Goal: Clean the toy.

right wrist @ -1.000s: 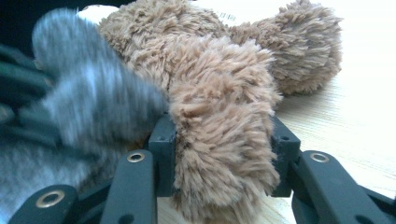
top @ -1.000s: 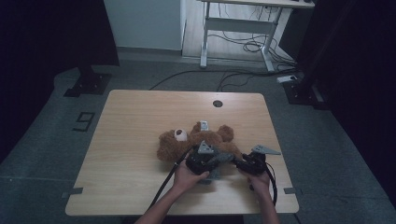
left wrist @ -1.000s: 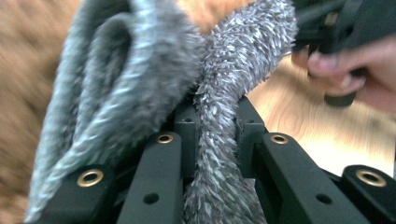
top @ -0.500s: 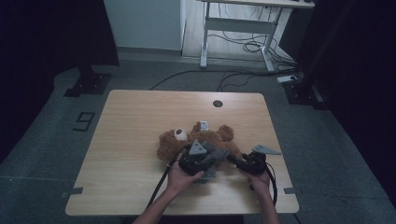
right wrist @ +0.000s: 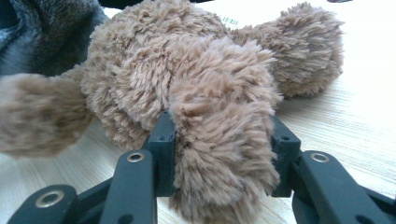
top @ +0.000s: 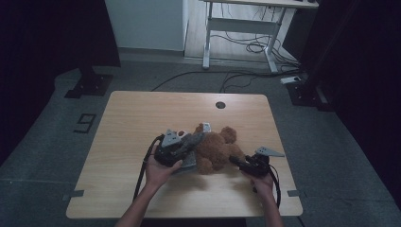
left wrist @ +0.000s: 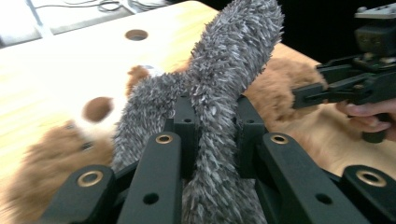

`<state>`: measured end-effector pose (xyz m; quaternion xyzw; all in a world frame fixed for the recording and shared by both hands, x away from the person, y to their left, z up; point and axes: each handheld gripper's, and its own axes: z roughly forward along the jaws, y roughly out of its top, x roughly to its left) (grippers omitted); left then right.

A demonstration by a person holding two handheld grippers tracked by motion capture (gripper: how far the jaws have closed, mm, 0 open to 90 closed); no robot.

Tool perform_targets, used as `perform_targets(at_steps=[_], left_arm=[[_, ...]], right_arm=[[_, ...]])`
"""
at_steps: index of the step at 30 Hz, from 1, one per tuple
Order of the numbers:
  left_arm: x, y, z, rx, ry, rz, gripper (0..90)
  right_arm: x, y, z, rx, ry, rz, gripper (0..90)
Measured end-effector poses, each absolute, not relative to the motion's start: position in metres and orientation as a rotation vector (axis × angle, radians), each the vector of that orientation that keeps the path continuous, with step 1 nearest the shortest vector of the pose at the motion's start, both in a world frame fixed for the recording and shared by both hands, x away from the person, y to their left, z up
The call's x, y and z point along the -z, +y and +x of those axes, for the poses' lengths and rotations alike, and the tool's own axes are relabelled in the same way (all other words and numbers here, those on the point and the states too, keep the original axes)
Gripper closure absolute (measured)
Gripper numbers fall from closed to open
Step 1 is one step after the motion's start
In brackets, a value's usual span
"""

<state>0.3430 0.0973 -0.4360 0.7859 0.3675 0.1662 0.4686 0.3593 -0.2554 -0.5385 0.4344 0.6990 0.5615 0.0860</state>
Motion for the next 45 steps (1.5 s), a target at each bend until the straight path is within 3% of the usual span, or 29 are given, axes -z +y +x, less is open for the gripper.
perform_targets(at_steps=[5, 11, 15, 36, 40, 45], left_arm=[[0.448, 0.109, 0.347, -0.453, 0.952, 1.971, 75.6], [0.457, 0.127, 0.345, -0.415, 0.981, 1.93, 75.5], [0.459, 0.138, 0.341, -0.475, 1.001, 1.937, 75.5], [0.508, 0.179, 0.336, -0.464, 1.182, 1.914, 76.1], [0.501, 0.185, 0.336, -0.433, 1.181, 1.881, 76.0], [0.464, 0.169, 0.33, -0.447, 1.068, 1.849, 75.9]], right_arm=[[0.539, -0.255, 0.36, -1.677, 2.083, 1.294, 56.6], [0.539, -0.255, 0.361, -1.68, 2.086, 1.289, 56.5], [0.539, -0.255, 0.361, -1.681, 2.086, 1.289, 56.5], [0.541, -0.253, 0.362, -1.685, 2.088, 1.292, 56.5], [0.54, -0.254, 0.362, -1.673, 2.092, 1.283, 56.6], [0.541, -0.254, 0.363, -1.673, 2.086, 1.289, 56.7]])
